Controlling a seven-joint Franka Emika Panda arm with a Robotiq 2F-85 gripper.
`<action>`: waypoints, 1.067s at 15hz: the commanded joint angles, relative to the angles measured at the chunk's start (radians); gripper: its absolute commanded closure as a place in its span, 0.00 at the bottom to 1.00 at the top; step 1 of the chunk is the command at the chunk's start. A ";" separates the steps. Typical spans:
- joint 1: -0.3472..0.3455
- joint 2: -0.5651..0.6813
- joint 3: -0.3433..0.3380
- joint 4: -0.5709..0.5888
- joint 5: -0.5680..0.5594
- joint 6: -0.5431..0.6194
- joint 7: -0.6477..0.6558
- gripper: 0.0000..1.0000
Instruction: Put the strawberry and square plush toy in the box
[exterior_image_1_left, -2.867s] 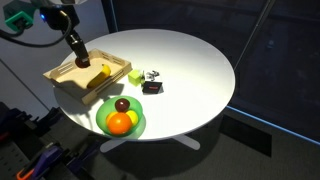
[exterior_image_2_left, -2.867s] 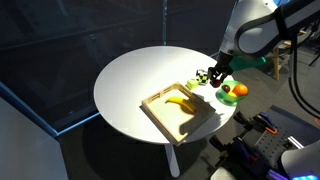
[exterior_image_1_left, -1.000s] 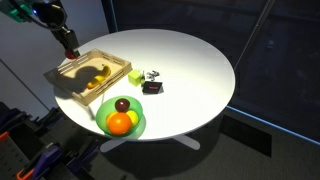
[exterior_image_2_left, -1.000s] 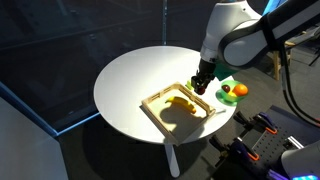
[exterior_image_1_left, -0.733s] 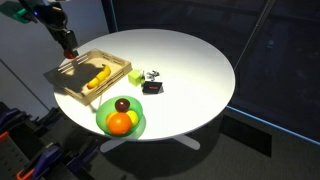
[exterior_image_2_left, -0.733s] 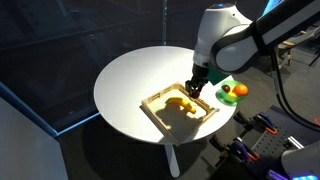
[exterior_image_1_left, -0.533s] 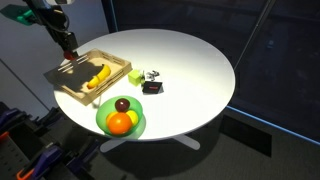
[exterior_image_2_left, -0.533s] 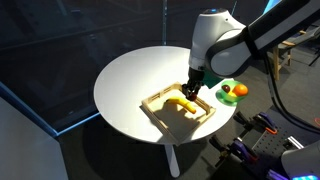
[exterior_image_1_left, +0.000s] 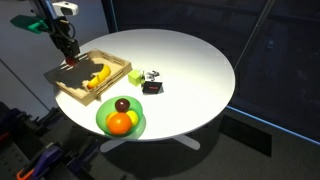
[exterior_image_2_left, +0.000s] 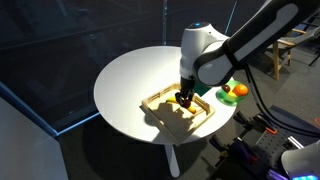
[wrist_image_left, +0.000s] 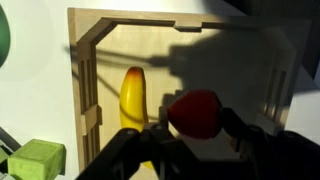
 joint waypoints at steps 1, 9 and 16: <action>0.023 0.065 -0.016 0.051 -0.020 0.015 0.003 0.69; 0.056 0.166 -0.039 0.091 -0.019 0.088 -0.002 0.69; 0.086 0.207 -0.071 0.104 -0.024 0.140 -0.007 0.69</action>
